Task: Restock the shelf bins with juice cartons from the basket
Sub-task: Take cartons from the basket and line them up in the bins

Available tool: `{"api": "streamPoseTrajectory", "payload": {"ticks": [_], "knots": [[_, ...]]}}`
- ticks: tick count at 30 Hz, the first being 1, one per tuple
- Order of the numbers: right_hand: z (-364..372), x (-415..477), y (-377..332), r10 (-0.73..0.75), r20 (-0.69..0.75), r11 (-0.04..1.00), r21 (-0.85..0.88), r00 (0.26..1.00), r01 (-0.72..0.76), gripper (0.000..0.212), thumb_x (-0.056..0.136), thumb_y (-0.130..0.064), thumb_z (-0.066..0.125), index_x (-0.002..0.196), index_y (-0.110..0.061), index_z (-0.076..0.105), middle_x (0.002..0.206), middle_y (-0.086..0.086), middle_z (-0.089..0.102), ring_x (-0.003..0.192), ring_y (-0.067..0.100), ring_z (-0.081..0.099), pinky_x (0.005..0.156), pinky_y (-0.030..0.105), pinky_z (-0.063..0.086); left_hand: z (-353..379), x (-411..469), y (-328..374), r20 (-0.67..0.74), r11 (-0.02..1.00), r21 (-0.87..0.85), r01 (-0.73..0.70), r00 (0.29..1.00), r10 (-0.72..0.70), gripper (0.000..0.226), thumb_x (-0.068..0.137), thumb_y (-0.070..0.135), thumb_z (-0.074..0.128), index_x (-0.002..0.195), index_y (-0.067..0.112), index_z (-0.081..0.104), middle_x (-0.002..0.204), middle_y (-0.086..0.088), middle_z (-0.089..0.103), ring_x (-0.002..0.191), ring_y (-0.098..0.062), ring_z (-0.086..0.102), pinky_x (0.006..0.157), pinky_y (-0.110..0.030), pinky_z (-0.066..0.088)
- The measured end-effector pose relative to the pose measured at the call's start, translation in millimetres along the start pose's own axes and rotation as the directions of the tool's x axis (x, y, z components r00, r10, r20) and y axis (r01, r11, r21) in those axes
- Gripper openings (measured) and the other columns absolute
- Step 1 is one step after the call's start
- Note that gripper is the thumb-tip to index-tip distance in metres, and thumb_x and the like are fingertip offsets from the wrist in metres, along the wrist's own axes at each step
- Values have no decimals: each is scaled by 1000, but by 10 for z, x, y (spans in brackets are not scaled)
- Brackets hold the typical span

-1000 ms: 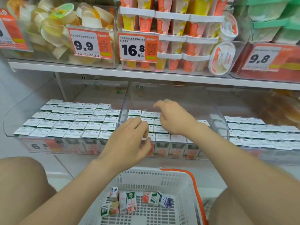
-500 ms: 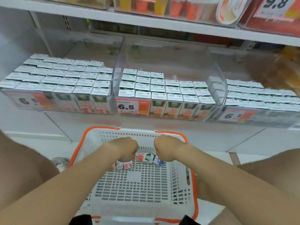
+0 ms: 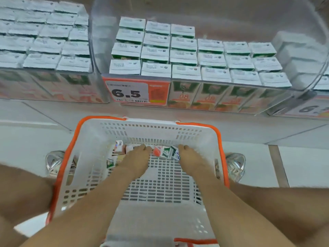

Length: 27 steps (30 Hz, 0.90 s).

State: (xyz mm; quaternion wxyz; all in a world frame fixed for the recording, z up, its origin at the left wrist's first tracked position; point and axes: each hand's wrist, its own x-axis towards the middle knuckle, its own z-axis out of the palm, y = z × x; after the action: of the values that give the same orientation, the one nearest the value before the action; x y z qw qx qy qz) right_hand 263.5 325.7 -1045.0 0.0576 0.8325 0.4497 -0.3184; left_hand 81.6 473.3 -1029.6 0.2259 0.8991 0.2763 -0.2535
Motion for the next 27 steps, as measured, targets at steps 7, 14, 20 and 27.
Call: {"api": "streamPoseTrajectory", "payload": {"ticks": [7,14,20,27], "knots": [[309,180,-42,49,-85,998,-36,995,-52,58,91,-9,71,137,-16,36,125,11,62,115,34,60,83,43,49,212,416,237,-146,985,-91,-146,980,132,65,102,12,63,158,10,31,159,-11,37,141,-31,45,112,-41,43],[469,176,-41,204,83,863,454,975,-220,83,73,-31,85,141,-27,39,114,2,66,101,23,66,83,36,58,347,604,268,-118,990,39,-134,983,138,74,79,-15,65,144,13,42,139,-11,50,121,-33,55,94,-43,52],[338,126,-99,156,195,719,650,968,-247,116,66,-28,90,161,-20,24,133,4,61,112,26,65,81,36,54,207,513,99,-179,962,-243,-124,981,82,51,92,12,76,138,19,54,129,-2,57,117,-23,54,95,-36,48],[-193,-173,2,55,163,535,828,985,-167,41,76,-4,83,113,1,66,70,8,73,61,21,71,57,33,58,-300,-168,-4,119,302,-944,136,990,-76,32,90,12,82,119,14,70,113,-5,78,109,-25,74,103,-44,57]]}}
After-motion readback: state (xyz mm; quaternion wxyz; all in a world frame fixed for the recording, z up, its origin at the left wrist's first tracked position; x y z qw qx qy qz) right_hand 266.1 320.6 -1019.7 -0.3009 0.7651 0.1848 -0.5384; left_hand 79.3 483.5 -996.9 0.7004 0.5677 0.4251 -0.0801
